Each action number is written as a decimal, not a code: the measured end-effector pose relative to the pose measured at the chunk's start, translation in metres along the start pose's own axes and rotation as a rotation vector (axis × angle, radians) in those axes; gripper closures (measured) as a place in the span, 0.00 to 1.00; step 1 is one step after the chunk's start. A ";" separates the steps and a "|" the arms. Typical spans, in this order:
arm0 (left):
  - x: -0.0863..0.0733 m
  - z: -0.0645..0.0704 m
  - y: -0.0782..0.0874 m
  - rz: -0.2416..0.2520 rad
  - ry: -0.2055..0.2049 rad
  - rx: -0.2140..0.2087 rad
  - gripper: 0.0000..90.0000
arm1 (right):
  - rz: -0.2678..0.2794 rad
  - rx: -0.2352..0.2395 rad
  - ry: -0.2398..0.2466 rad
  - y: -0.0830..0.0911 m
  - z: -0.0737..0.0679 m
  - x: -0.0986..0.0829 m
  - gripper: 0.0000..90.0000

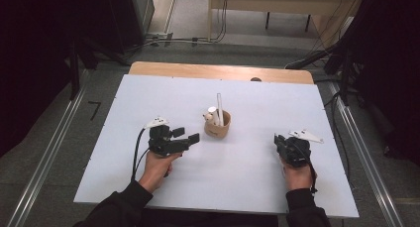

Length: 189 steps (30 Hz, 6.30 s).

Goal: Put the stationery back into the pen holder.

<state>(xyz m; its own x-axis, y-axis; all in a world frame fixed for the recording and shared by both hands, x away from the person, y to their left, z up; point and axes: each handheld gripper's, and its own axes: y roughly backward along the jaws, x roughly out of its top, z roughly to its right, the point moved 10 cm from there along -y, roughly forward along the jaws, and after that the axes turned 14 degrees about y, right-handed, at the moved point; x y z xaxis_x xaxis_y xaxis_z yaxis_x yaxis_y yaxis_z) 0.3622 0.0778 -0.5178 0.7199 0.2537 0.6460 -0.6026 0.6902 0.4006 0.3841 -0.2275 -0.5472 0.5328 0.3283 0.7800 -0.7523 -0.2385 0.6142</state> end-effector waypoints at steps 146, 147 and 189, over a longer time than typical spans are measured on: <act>-0.016 0.084 -0.048 -0.139 0.104 -0.352 0.89 | 0.345 0.472 0.142 0.038 -0.152 0.106 0.70; -0.014 0.083 -0.047 -0.134 0.103 -0.349 0.89 | 0.350 0.479 0.138 0.039 -0.151 0.107 0.68; 0.026 0.075 -0.029 -0.016 0.123 -0.339 0.88 | 0.102 0.353 0.187 0.019 -0.079 0.036 0.27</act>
<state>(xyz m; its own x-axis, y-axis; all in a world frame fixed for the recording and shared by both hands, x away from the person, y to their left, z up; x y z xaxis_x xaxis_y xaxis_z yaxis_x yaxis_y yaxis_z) 0.3726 0.0141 -0.4640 0.7770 0.3061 0.5501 -0.4571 0.8752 0.1586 0.3583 -0.1479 -0.5167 0.3582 0.4395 0.8237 -0.6011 -0.5666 0.5637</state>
